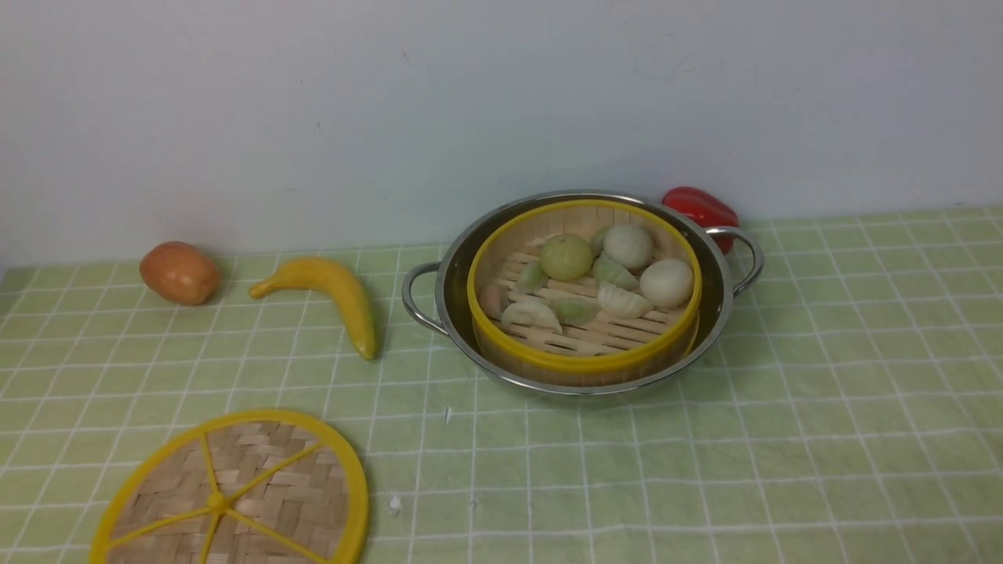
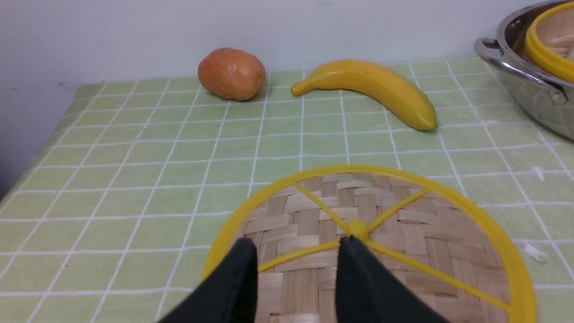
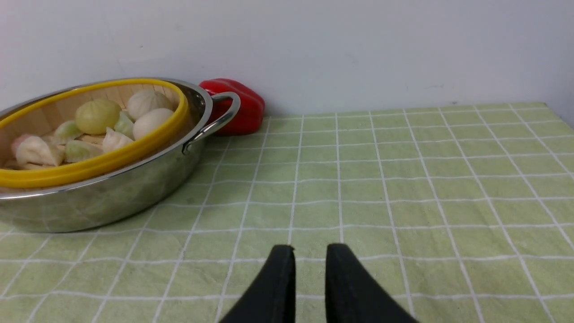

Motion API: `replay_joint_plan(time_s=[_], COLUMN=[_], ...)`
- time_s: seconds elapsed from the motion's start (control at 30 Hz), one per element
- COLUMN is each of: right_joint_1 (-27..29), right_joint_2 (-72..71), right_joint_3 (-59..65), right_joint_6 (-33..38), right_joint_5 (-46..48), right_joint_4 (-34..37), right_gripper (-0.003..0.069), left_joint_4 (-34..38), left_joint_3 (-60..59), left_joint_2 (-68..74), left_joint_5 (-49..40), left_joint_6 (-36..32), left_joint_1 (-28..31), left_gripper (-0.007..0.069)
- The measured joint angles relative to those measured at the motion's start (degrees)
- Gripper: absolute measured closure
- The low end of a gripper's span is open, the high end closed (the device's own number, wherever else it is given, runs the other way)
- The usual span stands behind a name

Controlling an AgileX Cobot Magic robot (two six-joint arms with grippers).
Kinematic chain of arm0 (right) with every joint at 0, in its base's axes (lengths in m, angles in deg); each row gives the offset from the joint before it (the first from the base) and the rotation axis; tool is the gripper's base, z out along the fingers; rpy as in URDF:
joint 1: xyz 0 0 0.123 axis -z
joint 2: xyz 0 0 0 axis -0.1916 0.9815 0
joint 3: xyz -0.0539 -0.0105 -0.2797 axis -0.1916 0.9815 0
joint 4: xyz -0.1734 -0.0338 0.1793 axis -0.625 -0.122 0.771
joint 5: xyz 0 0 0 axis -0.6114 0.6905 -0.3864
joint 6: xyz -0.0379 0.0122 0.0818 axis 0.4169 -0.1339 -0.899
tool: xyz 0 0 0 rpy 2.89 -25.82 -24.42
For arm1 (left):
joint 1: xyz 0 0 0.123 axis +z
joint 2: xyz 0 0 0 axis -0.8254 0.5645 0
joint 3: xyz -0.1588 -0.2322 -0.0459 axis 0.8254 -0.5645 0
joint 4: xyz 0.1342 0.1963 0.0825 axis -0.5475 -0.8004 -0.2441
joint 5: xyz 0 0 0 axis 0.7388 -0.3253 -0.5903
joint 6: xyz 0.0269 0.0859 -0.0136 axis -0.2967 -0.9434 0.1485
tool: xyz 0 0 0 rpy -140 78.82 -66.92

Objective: Place the steamer in the pot on the green tablecloth, and put the lid on the steamer.
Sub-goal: 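Grasp the bamboo steamer lid lying on the table by its centre knob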

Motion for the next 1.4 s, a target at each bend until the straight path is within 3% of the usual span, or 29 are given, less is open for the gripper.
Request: replay_joint_plan(time_s=[0.57, 0.9, 1.17, 1.27, 1.4], right_joint_1=[0.0, 0.0, 0.0, 0.0, 0.0], right_joint_2=[0.0, 0.0, 0.0, 0.0, 0.0], right_joint_3=[0.0, 0.0, 0.0, 0.0, 0.0], right_joint_6=[0.0, 0.0, 0.0, -0.1, -0.1], right_joint_5=[0.0, 0.0, 0.0, 0.0, 0.0], right_joint_4=[0.2, 0.2, 0.2, 0.2, 0.2], right_gripper=[0.0487, 0.0463, 0.0430, 0.0421, 0.0419], left_joint_4=[0.0, 18.0, 22.6, 22.3, 17.4], left_joint_3=[0.0, 0.0, 0.2, 4.0, 15.7], left_joint_2=[0.0, 0.0, 0.0, 0.8, 9.0], left_joint_5=[1.2, 12.7, 21.0, 18.1, 4.9], left_joint_6=[-0.6, 4.5, 5.5, 5.3, 3.1], left_joint_1=[0.0, 0.0, 0.0, 0.0, 0.0], left_gripper=[0.0382, 0.0382, 0.0382, 0.0382, 0.0382])
